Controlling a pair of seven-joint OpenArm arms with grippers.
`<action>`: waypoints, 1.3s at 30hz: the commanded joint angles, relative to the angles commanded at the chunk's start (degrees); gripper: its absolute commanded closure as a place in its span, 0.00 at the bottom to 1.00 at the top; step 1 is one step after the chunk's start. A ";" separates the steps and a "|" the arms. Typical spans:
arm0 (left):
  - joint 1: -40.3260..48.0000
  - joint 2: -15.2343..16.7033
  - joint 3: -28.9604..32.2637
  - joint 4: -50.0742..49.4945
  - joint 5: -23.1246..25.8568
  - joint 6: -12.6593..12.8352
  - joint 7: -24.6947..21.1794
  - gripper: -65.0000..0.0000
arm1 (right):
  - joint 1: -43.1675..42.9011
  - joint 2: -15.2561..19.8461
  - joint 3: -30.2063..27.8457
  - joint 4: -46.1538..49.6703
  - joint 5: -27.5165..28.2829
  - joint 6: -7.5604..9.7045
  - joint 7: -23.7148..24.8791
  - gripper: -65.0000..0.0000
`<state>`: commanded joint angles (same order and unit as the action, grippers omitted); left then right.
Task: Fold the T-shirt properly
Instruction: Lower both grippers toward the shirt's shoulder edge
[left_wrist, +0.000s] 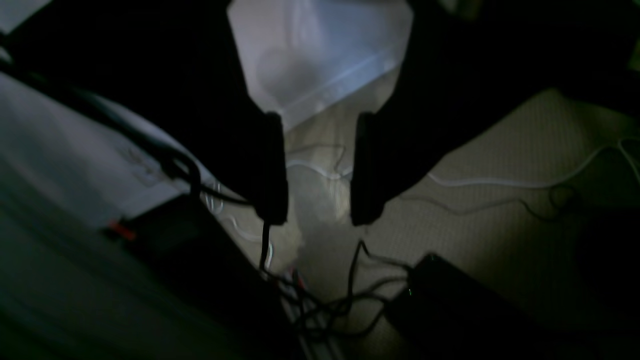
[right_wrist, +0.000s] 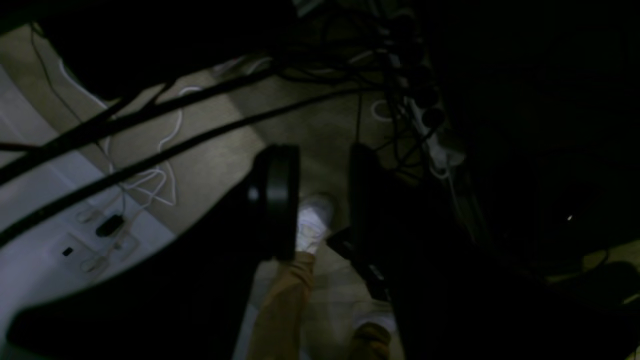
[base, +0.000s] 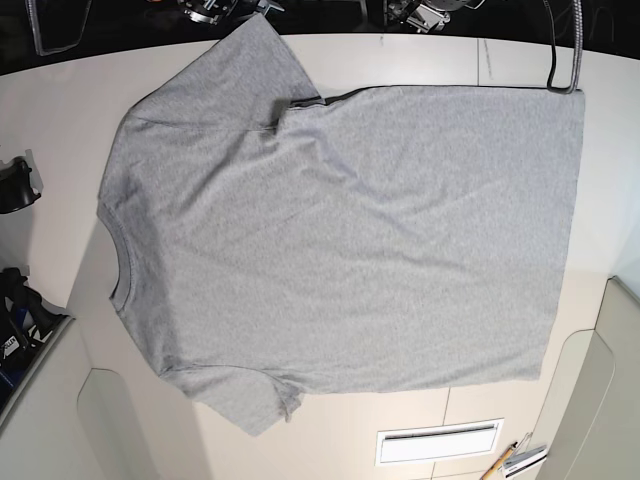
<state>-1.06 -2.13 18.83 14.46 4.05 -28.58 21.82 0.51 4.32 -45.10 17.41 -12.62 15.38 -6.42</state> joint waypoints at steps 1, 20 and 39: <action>0.37 -0.04 0.00 0.31 0.00 0.00 0.00 0.61 | -0.28 0.13 0.00 0.11 -0.02 0.11 0.00 0.73; 26.12 -14.34 -0.17 30.82 -10.97 -3.80 1.62 0.61 | -17.68 17.25 0.00 28.13 3.87 0.46 -9.97 0.73; 55.47 -15.21 -22.84 76.72 -18.86 -6.82 6.78 0.61 | -40.26 47.32 2.73 81.50 6.71 0.17 -18.36 0.73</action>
<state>54.41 -17.34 -4.01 91.18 -14.81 -35.40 28.60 -39.75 51.64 -42.37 98.91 -5.91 15.55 -24.77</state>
